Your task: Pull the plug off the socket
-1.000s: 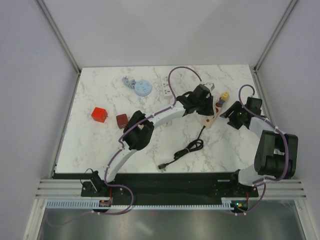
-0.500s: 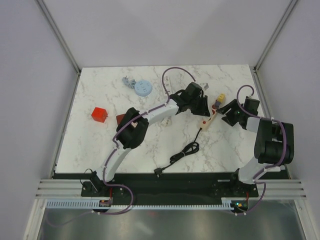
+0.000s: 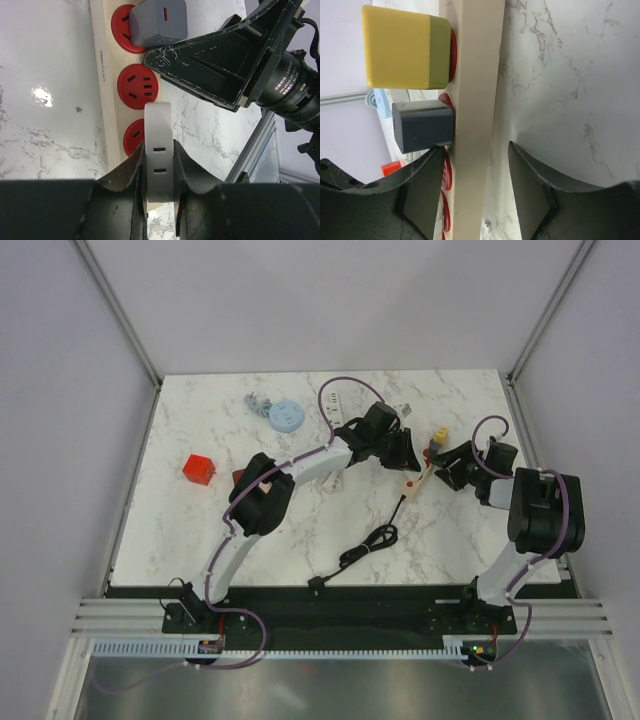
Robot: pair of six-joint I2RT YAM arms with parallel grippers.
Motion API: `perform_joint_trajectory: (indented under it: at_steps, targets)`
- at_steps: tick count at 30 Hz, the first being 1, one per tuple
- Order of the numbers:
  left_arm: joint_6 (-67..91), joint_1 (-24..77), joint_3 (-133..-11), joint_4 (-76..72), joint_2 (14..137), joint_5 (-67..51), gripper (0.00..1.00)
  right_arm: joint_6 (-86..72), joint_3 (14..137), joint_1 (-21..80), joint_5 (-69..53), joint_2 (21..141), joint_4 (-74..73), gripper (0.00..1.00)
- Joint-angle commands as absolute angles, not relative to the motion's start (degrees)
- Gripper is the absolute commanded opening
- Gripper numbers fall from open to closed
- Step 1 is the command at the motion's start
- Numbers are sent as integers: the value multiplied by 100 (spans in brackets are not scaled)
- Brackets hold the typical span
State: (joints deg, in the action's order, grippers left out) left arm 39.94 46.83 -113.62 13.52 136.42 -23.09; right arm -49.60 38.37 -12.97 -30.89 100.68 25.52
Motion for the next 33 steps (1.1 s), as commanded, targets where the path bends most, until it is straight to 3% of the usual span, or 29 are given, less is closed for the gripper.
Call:
perform_joint_trajectory:
  at_steps: [1, 10, 14, 15, 16, 18, 20, 26, 33]
  targets:
    - [4359, 4720, -11443, 668, 13157, -2857, 2, -5203, 3762, -1266, -3392, 10283, 3120, 60]
    - [4430, 4720, -11557, 677, 13227, -2883, 2, -5458, 3604, -1134, -3454, 10485, 3682, 47]
    - [4500, 4720, -11575, 668, 13237, -2900, 2, -5405, 3612, -1125, -3428, 10512, 3700, 29]
    - [4517, 4720, -11566, 668, 13245, -2909, 2, -5397, 3604, -1125, -3428, 10494, 3718, 29]
    - [4526, 4720, -11566, 668, 13245, -2927, 2, -5396, 3577, -1116, -3436, 10485, 3735, 29]
    - [4579, 4720, -11593, 659, 13228, -2944, 2, -5414, 3534, -1125, -3498, 10459, 3770, 41]
    - [4658, 4728, -11654, 659, 13184, -2979, 2, -5449, 3472, -1125, -3559, 10424, 3823, 47]
    - [4693, 4720, -11742, 650, 13078, -2979, 2, -5871, 3094, -1125, -3849, 10284, 4377, 54]
    - [4720, 4720, -11795, 624, 12964, -3006, 2, -6046, 2892, -1125, -3946, 10212, 4376, 55]
